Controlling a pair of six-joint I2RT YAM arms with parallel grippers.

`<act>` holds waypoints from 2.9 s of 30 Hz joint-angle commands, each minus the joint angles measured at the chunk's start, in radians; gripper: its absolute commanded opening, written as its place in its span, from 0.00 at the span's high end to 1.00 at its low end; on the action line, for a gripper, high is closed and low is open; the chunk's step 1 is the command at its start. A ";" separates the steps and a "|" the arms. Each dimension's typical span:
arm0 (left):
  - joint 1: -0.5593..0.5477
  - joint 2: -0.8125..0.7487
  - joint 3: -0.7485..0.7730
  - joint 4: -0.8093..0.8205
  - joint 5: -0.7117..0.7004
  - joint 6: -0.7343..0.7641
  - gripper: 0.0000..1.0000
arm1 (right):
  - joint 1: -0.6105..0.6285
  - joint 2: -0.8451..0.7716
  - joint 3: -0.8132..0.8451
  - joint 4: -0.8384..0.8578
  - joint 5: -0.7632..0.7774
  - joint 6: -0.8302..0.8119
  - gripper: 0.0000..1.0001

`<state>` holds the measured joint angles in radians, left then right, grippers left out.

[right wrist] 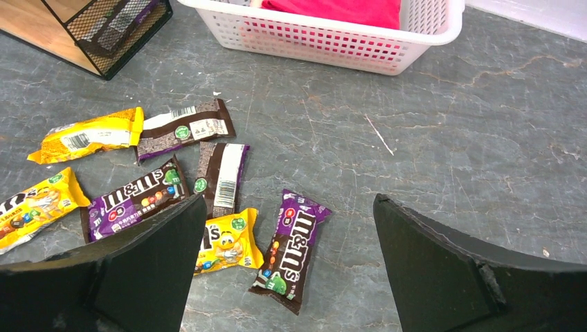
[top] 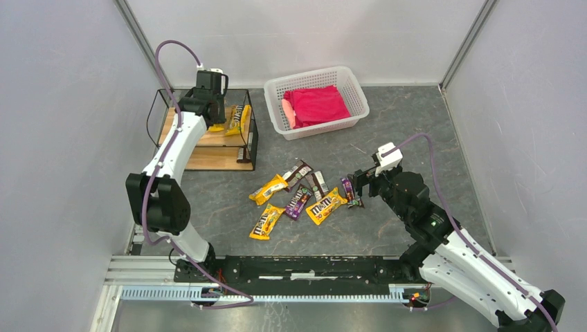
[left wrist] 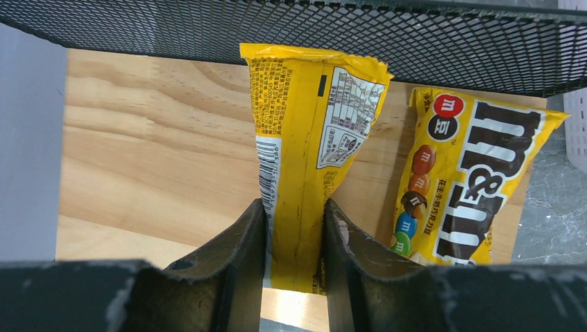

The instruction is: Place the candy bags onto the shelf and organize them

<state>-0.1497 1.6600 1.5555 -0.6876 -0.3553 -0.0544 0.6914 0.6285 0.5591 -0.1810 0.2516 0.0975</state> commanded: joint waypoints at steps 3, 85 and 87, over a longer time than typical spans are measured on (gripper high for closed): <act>0.019 0.010 -0.001 0.053 0.062 0.048 0.69 | -0.001 0.004 0.047 0.053 -0.018 -0.006 0.02; -0.649 -0.345 -0.846 0.036 0.189 -0.686 0.00 | -0.002 0.055 0.071 -0.010 0.078 0.137 0.02; -0.668 -0.338 -0.857 0.041 0.208 -0.702 0.00 | -0.003 0.042 0.051 0.008 0.072 0.130 0.02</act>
<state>-0.7921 1.3090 0.7223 -0.6823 -0.1913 -0.6846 0.6914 0.6960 0.6388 -0.2039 0.2974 0.2588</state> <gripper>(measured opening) 0.996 0.982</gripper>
